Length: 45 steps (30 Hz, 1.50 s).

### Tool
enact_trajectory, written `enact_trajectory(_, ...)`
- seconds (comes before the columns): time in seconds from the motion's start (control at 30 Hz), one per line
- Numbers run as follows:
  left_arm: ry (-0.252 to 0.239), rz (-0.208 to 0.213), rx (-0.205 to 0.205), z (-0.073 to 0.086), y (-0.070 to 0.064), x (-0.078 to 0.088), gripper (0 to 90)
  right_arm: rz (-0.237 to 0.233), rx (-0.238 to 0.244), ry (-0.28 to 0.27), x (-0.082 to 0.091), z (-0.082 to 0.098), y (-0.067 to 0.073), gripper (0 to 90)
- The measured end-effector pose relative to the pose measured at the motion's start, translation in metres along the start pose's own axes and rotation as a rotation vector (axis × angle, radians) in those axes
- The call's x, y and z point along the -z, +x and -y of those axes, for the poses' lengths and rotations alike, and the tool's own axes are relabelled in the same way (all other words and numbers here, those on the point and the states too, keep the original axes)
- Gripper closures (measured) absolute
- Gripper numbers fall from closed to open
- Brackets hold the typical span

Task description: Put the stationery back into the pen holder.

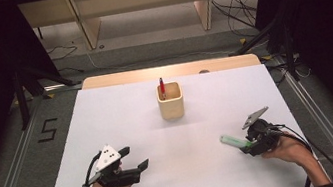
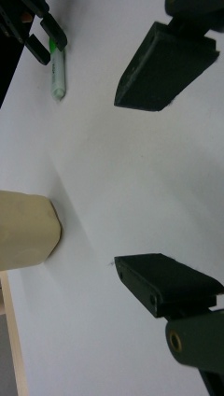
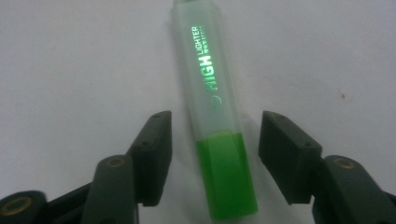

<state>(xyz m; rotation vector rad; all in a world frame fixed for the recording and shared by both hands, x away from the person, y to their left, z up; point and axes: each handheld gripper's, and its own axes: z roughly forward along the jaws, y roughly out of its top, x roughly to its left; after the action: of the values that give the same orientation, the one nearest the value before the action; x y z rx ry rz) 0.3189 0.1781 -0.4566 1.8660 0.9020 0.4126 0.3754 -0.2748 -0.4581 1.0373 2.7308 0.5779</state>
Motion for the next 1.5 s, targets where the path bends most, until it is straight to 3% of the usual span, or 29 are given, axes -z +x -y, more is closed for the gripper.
enact_trajectory(0.17,0.002,0.000,-0.003,0.000,0.000,0.000,18.7,-0.005,0.010,0.021,-0.003,-0.001,0.000,53.1)
enact_trajectory(0.23,0.002,-0.001,-0.003,0.000,0.000,0.000,18.8,-0.008,0.010,0.026,-0.002,-0.002,0.000,58.9)
enact_trajectory(0.43,0.000,0.000,-0.003,0.000,-0.001,0.000,18.7,0.018,0.033,0.048,-0.003,-0.004,0.005,66.4)
enact_trajectory(0.73,-0.002,-0.001,-0.004,-0.001,-0.001,0.000,18.8,0.050,0.059,0.054,-0.002,-0.006,0.010,67.3)
enact_trajectory(0.83,0.000,0.000,-0.003,-0.001,-0.001,0.000,18.8,0.053,0.067,0.022,0.000,-0.008,0.013,67.3)
enact_trajectory(0.93,0.000,-0.001,0.000,-0.001,-0.001,0.000,18.8,0.045,0.107,-0.053,0.007,-0.015,0.024,67.3)
enact_trajectory(0.97,0.003,0.003,0.003,-0.001,-0.001,0.000,18.8,0.045,0.107,-0.053,0.007,-0.015,0.024,67.3)
enact_trajectory(1.07,0.000,0.018,0.013,-0.002,-0.001,0.000,18.6,0.027,0.148,-0.147,0.012,-0.022,0.039,67.2)
enact_trajectory(1.1,0.000,0.018,0.012,-0.002,-0.001,0.000,18.6,0.027,0.148,-0.147,0.012,-0.022,0.039,67.2)
enact_trajectory(1.33,0.009,0.023,0.007,-0.003,-0.002,0.000,18.6,0.077,0.229,-0.234,0.014,-0.032,0.068,67.2)
enact_trajectory(1.37,0.011,0.026,0.010,-0.003,-0.002,0.000,18.6,0.102,0.251,-0.248,0.013,-0.035,0.076,67.2)
enact_trajectory(1.5,0.027,0.030,-0.001,-0.004,-0.003,0.000,18.5,0.114,0.268,-0.273,0.013,-0.037,0.083,67.3)
